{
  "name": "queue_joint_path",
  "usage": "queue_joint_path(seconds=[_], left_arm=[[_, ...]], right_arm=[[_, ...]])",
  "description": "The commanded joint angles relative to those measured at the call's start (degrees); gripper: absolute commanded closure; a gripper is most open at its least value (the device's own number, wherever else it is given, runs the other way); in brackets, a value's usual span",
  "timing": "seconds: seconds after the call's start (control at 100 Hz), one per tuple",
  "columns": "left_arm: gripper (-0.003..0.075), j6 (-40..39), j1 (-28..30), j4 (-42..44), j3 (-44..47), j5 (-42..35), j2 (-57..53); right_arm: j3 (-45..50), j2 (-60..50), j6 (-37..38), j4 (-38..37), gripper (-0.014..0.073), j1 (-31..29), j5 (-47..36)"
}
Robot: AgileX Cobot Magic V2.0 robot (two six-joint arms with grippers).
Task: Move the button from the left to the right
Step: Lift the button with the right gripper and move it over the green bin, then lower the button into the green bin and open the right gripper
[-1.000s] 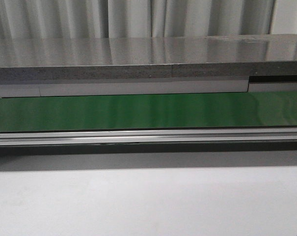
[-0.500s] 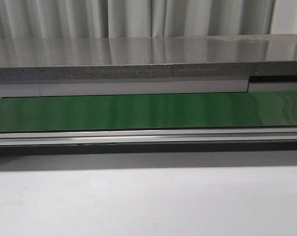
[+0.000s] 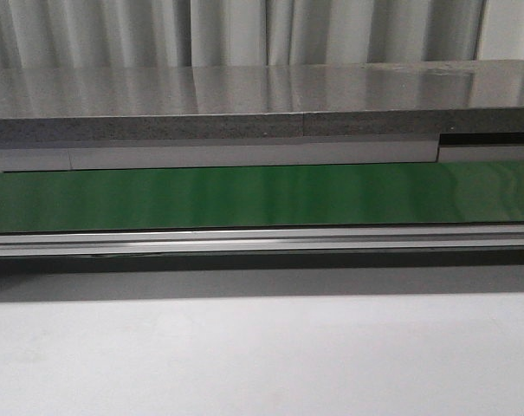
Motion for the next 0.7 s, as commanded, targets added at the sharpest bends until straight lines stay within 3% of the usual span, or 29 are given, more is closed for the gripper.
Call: queue_joint_path(seconds=[0.0,0.14,0.45,0.69], left_arm=[[0.0740,0.1,-0.4,-0.8,-1.5,-4.6,0.5],[0.0740,0.1,-0.4,-0.8,-1.5,-4.6,0.5],[0.0740,0.1,-0.4,-0.8,-1.5,-4.6,0.5],[0.0740,0.1,-0.4,-0.8,-1.5,-4.6,0.5]], right_arm=[[-1.9,-3.0,-0.6,-0.2,0.0507,-0.4,-2.1],[-1.9,-2.6,-0.6,-0.2,0.0438,-0.4,-2.2],[-1.9,-2.6,-0.6,-0.2,0.0148,-0.4,-3.3],[-2.2,-2.7,-0.6,-0.2,0.0117,-0.4,-3.8]])
